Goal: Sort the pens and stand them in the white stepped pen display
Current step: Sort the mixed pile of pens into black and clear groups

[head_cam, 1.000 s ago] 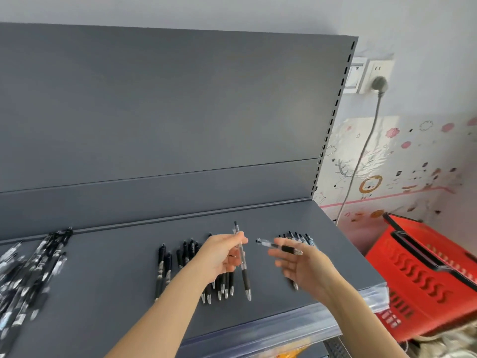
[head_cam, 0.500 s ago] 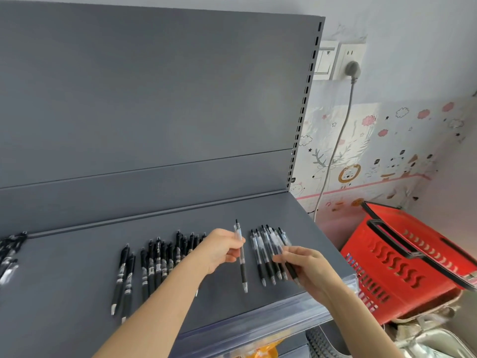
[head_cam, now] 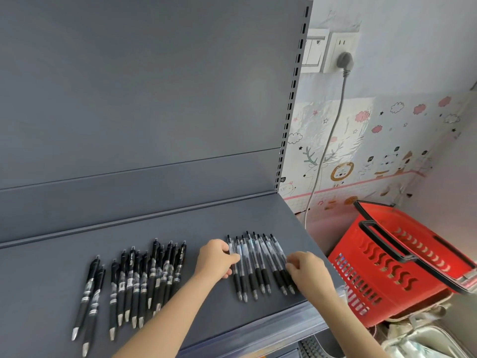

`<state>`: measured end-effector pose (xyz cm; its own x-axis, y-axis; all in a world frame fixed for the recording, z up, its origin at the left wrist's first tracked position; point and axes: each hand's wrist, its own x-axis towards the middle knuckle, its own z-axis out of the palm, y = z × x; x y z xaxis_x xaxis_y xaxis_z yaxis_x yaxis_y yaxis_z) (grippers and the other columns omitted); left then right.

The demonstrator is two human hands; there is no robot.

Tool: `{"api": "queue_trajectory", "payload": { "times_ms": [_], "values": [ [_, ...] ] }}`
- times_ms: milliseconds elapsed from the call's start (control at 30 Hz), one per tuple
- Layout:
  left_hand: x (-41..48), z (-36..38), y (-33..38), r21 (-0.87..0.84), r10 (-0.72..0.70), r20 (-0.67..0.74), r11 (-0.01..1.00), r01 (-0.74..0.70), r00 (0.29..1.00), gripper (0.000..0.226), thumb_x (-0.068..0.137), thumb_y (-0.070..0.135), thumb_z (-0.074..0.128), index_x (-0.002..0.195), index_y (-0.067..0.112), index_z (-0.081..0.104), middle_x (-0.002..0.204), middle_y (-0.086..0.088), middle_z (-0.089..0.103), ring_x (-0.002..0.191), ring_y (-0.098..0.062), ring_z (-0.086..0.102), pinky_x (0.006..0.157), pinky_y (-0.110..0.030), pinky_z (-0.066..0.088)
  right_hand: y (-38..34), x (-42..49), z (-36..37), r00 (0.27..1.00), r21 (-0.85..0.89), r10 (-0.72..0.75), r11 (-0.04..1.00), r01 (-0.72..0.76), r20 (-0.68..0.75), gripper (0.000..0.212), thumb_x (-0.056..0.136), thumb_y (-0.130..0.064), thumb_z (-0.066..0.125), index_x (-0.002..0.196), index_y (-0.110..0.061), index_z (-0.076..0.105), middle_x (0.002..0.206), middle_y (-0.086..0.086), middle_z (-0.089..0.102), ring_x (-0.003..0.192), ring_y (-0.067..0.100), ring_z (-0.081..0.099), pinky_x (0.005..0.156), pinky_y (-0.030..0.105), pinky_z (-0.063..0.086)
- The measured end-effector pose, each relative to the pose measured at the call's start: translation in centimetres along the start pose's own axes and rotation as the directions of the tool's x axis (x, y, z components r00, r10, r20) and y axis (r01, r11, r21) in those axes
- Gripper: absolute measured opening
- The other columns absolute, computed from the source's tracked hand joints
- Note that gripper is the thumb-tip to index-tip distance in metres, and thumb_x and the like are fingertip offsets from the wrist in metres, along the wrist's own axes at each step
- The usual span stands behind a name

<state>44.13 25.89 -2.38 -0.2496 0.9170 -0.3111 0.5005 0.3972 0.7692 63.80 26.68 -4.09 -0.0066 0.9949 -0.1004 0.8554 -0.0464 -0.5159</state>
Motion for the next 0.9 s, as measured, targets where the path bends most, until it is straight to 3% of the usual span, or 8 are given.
{"api": "queue_trajectory", "payload": {
  "times_ms": [67,133,233,300,467,667,767,900],
  "values": [
    [-0.6,0.2,0.3,-0.019,-0.006,0.056,1.0,0.007,0.998,0.03,0.085,0.009,0.06,0.068,0.022,0.04,0.082,-0.012,0.061,0.054,-0.016,0.06,0.067,-0.034,0.058,0.2,-0.2,-0.1,1.0,0.016,-0.018,1.0,0.018,0.009,0.02,0.09,-0.016,0.053,0.102,-0.012,0.069,0.108,0.007,0.067,0.098,0.024,0.062,0.078,0.027,0.046],
    [-1.0,0.3,0.5,-0.045,-0.02,0.097,0.999,0.024,0.995,0.011,0.085,0.01,0.059,0.092,0.017,0.054,0.093,-0.014,0.063,0.059,-0.017,0.063,0.065,-0.032,0.059,0.3,-0.2,-0.2,1.0,0.04,-0.021,0.999,0.02,0.01,0.022,0.091,-0.015,0.052,0.106,-0.009,0.067,0.109,0.008,0.066,0.094,0.025,0.063,0.078,0.026,0.047],
    [-1.0,0.1,0.5,-0.027,-0.029,0.098,0.999,0.032,0.995,0.046,0.087,0.013,0.059,0.131,0.003,0.047,0.105,-0.012,0.06,0.067,-0.017,0.063,0.059,-0.02,0.054,0.4,-0.3,-0.4,1.0,0.053,-0.015,0.998,0.015,0.009,0.024,0.092,-0.015,0.051,0.108,-0.004,0.065,0.107,0.009,0.066,0.079,0.026,0.063,0.076,0.028,0.05],
    [-1.4,-0.5,0.4,-0.027,-0.027,0.097,0.999,0.029,0.995,0.048,0.087,0.015,0.059,0.132,0.002,0.046,0.104,-0.009,0.058,0.078,-0.021,0.064,0.066,-0.023,0.054,0.4,-0.4,-0.3,1.0,0.048,-0.009,0.999,0.009,0.013,0.024,0.091,-0.014,0.051,0.104,0.001,0.065,0.103,0.012,0.067,0.079,0.027,0.063,0.078,0.033,0.051],
    [-2.6,-2.3,-0.8,-0.022,0.003,0.086,1.0,-0.001,0.996,0.038,0.086,0.019,0.06,0.122,0.01,0.056,0.113,-0.005,0.062,0.105,-0.021,0.061,0.096,-0.033,0.047,-0.4,-1.1,-0.4,0.999,0.0,-0.043,0.999,0.043,-0.007,0.028,0.091,-0.016,0.051,0.109,0.001,0.063,0.112,0.014,0.06,0.105,0.028,0.055,0.088,0.034,0.044],
    [-5.0,-6.7,-2.7,-0.075,0.054,-0.141,0.995,-0.065,0.989,0.028,0.09,0.01,0.051,0.115,0.01,0.063,0.113,-0.004,0.064,0.095,-0.011,0.056,0.084,-0.019,0.038,-5.2,-2.2,0.3,0.975,0.049,-0.222,0.974,0.222,-0.001,0.037,0.094,-0.019,0.049,0.13,-0.011,0.053,0.128,0.007,0.054,0.121,0.024,0.045,0.096,0.027,0.037],
    [-6.2,-9.7,-4.6,-0.053,0.038,-0.245,0.997,-0.053,0.969,0.028,0.091,0.01,0.05,0.116,0.012,0.062,0.11,0.0,0.062,0.101,-0.012,0.056,0.087,-0.018,0.037,-8.3,-2.9,1.8,0.947,0.08,-0.318,0.946,0.313,0.046,0.038,0.094,-0.02,0.049,0.13,-0.01,0.052,0.129,0.007,0.054,0.121,0.023,0.046,0.098,0.025,0.034],
    [-8.3,-13.4,-7.6,0.013,0.032,-0.354,0.999,-0.029,0.935,0.025,0.091,0.009,0.049,0.109,0.018,0.063,0.099,0.0,0.058,0.09,-0.013,0.052,0.081,-0.02,0.035,-12.1,-4.0,3.7,0.899,0.086,-0.42,0.907,0.412,0.123,0.042,0.095,-0.024,0.047,0.135,-0.01,0.047,0.135,0.006,0.05,0.128,0.021,0.042,0.104,0.025,0.031]
  ]
}}
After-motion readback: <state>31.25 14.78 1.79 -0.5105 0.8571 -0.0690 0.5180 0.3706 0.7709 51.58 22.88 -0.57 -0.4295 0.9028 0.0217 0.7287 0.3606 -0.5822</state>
